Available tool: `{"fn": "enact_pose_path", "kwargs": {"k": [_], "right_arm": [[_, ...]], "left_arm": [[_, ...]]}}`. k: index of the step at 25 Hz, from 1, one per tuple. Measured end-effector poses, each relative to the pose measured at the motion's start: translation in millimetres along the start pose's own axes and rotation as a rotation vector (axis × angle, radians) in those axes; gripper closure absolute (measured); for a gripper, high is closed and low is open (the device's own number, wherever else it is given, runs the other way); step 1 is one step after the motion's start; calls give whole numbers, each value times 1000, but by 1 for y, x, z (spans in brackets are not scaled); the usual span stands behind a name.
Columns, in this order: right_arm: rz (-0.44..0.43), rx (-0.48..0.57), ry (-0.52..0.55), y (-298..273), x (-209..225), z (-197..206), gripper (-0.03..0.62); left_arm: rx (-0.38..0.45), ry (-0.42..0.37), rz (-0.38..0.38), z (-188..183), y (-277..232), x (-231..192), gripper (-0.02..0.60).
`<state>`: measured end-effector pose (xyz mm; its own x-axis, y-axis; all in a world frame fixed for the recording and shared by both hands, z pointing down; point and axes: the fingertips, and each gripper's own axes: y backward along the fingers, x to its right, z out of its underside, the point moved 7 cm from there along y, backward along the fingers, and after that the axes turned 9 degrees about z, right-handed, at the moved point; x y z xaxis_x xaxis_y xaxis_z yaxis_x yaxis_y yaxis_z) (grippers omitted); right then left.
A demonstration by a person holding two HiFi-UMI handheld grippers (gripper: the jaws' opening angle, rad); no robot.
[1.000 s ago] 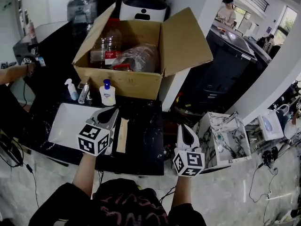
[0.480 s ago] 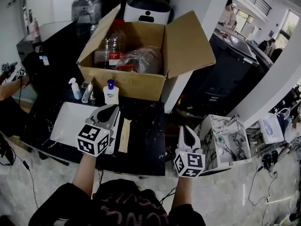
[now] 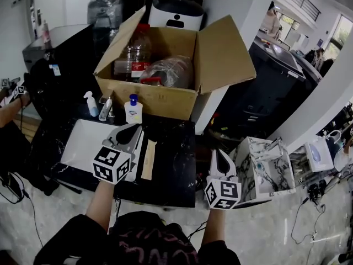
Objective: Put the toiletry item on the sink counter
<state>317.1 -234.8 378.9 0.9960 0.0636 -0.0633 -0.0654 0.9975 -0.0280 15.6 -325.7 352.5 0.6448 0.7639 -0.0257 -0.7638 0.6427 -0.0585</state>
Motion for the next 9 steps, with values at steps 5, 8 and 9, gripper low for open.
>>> {"fn": "enact_pose_path", "kwargs": {"k": [5, 8, 9], "right_arm": [[-4, 1, 2, -2, -2, -1, 583], [-1, -1, -1, -2, -2, -1, 583], [-1, -2, -1, -2, -2, -1, 583]], "left_arm": [[4, 10, -5, 1, 1, -3, 583], [-2, 10, -8, 1, 2, -3, 583], [-3, 11, -8, 0, 2, -4, 583]]}}
